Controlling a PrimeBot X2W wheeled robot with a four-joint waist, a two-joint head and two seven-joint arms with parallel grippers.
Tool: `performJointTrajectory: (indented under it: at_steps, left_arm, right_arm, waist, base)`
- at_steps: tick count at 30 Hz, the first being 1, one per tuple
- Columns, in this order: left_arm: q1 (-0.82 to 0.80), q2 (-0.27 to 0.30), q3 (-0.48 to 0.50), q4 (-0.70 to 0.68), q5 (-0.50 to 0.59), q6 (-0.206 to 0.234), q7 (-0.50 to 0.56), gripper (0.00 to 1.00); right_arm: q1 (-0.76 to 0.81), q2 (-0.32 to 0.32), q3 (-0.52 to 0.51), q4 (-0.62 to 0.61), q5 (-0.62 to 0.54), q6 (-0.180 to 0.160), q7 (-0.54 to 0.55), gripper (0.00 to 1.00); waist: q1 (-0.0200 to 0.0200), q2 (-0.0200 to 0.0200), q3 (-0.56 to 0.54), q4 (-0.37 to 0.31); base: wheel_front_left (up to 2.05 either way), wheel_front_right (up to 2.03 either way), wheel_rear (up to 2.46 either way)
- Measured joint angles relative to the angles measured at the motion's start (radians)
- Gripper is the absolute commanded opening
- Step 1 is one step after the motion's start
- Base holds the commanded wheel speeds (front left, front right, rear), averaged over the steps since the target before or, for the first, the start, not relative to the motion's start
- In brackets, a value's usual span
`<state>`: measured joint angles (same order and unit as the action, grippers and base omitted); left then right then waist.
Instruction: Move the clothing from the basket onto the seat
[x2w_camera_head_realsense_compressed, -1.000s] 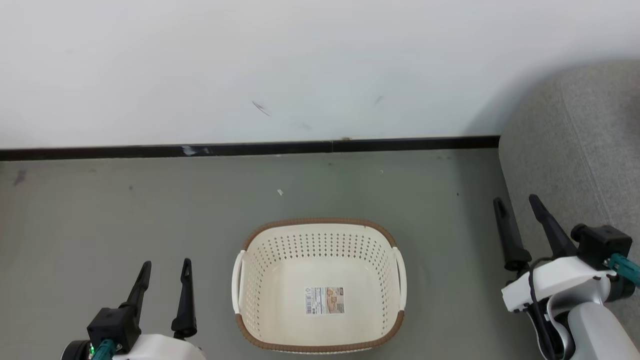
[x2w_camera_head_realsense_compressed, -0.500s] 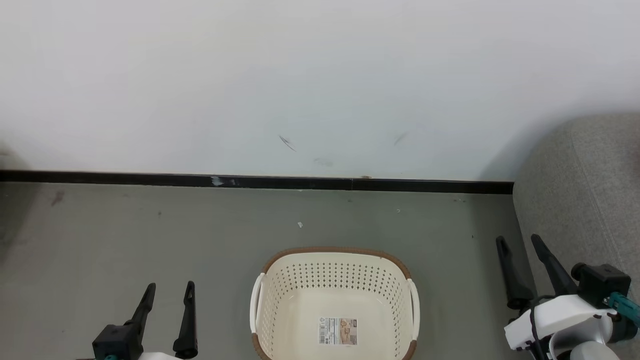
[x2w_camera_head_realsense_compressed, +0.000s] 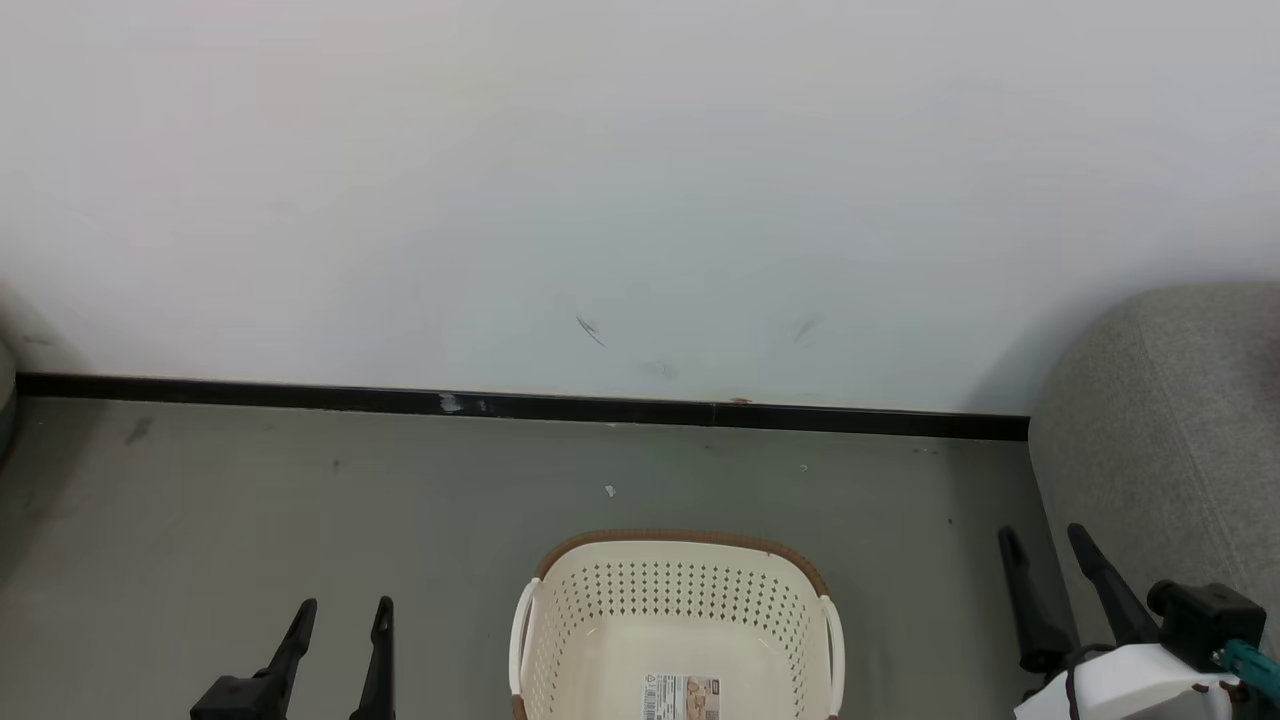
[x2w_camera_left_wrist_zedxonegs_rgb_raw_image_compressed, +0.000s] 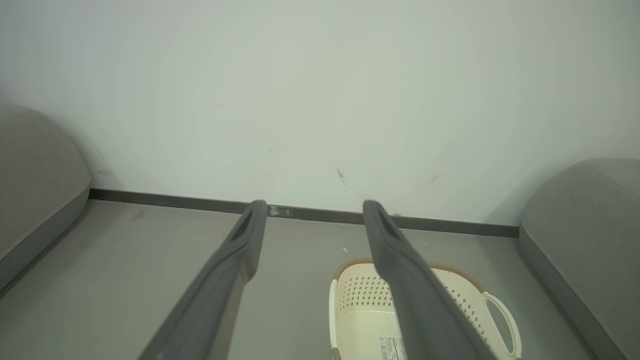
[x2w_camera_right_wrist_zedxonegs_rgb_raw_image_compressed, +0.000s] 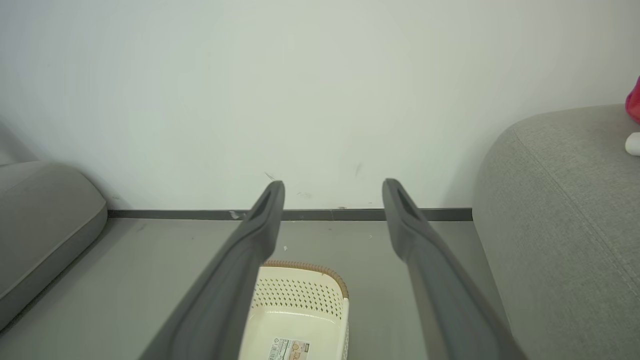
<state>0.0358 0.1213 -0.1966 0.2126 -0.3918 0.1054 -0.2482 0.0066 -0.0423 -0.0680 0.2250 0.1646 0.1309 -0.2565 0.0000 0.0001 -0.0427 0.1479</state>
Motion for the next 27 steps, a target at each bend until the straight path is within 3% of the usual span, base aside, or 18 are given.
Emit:
performJointTrajectory:
  at_steps: [2, 3, 13, 27]
  left_arm:
    - [0.002, 0.001, 0.0, 0.0, 0.004, -0.003, 0.0, 1.0]
    - [0.002, 0.002, 0.0, 0.0, 0.006, -0.003, 0.0, 0.0]
    - [0.051, -0.039, -0.015, 0.08, -0.005, -0.003, 0.01, 0.0]
    - [0.038, -0.045, 0.018, 0.095, -0.183, -0.031, 0.064, 0.0]
  right_arm:
    - [0.011, 0.001, 0.001, -0.001, 0.0, 0.0, 0.0, 1.0]
    - [0.016, 0.001, 0.002, -0.001, 0.0, 0.0, 0.0, 0.0]
    - [0.08, 0.035, 0.01, 0.09, 0.01, 0.0, 0.005, 0.0]
    - [0.045, 0.035, -0.052, 0.119, 0.198, 0.0, 0.082, 0.0]
  waist:
    - [0.0, 0.0, -0.006, -0.001]
    - [0.0, 0.0, -0.009, -0.001]
    - [-0.0001, 0.0, -0.011, -0.001]
    - [0.0002, 0.0, -0.009, -0.006]
  base:
    - [0.0, 0.0, 0.0]
    - [0.0, 0.0, 0.0]
    - [0.0, 0.0, 0.0]
    - [0.0, 0.0, 0.0]
